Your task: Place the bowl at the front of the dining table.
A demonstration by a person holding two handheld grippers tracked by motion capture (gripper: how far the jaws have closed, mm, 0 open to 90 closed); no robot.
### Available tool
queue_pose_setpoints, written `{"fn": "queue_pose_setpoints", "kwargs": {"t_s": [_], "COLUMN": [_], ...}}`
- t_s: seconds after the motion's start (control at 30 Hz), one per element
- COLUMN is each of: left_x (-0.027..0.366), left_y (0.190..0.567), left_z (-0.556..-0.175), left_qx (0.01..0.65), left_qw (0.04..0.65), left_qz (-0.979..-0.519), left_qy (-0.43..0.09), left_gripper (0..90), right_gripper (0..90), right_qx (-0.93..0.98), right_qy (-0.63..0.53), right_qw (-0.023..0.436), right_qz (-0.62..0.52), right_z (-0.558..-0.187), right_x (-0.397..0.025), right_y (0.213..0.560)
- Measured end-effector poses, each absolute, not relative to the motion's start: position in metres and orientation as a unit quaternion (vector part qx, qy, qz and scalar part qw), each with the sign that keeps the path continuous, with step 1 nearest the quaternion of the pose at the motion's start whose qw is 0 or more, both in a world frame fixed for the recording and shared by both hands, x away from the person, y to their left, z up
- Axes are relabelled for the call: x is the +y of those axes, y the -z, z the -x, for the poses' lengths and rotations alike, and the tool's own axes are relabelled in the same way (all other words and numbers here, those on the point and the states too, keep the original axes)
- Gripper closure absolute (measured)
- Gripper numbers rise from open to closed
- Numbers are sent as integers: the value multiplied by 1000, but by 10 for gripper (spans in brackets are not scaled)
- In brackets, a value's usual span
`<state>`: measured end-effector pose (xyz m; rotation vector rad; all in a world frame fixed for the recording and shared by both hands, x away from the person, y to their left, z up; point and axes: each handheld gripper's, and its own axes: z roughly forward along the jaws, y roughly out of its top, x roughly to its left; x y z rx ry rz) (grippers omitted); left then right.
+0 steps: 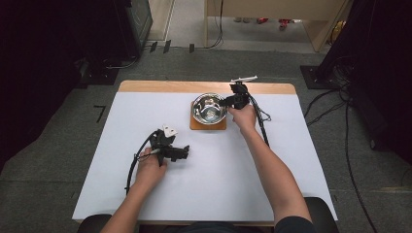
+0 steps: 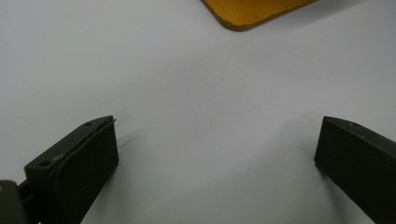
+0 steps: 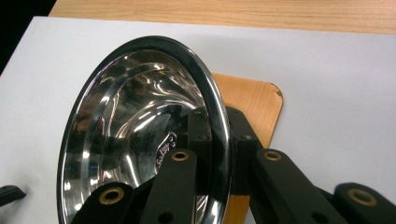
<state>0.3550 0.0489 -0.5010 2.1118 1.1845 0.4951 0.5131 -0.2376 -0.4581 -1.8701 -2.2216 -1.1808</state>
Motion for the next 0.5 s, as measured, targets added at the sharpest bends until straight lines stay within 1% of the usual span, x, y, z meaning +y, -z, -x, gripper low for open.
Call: {"fn": "queue_pose_setpoints", "kwargs": {"t_s": [0.5], "left_x": [49], "left_y": [501], "left_z": [-355], "left_qx": [452], "left_qw": [329], "left_qz": [-807], "left_qy": [-189], "left_gripper": [0], "right_gripper": [826], "right_qx": [-696], "right_qy": [384], "right_qw": [7], "right_qz": [606], "right_z": [-515], "right_x": [-237], "right_y": [463]}}
